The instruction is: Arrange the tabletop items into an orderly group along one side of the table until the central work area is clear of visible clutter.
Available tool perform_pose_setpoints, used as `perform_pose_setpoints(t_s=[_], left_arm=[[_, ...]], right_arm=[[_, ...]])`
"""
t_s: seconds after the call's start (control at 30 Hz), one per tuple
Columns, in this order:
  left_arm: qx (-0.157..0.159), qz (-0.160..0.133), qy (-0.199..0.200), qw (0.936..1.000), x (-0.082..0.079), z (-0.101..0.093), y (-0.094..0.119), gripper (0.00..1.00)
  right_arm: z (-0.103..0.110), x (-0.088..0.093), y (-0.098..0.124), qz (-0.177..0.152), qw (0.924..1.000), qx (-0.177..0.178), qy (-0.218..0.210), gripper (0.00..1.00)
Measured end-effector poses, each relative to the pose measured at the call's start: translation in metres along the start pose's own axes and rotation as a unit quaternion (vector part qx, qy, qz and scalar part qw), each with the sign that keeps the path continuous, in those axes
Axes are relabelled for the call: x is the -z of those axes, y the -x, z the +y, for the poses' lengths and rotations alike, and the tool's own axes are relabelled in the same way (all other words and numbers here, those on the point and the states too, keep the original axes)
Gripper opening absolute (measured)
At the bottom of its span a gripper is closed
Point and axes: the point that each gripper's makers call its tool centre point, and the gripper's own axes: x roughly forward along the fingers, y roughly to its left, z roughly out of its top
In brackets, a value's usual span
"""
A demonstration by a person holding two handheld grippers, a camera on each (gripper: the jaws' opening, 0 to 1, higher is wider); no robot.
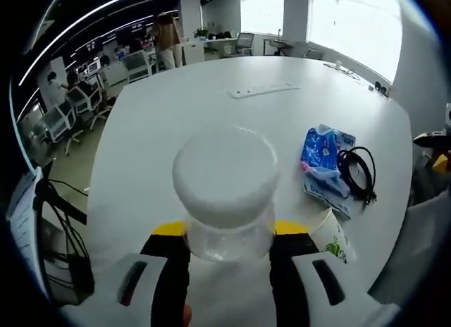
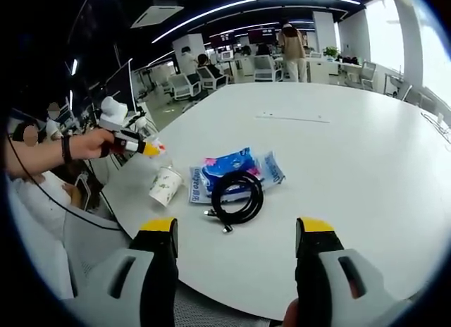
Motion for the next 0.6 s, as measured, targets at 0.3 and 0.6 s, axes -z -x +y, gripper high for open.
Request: perform_pose_setpoints(t_s=[0.3,0.6], left_arm=[[-0.005,-0.001,0.016,0.9999,0.0010,0.0011,-0.0001,0.41],[-0.023,-0.009,0.039,0.9990,-0.0021,0.0046,-0.0030,0.40]], right_arm=[[0.0000,0.0018,0.0005,0.001,1.0000,0.001,-0.001,0.67],[-0.0005,0.0032,-0.0002,0.005,1.0000,0.000,0.001,0.67]])
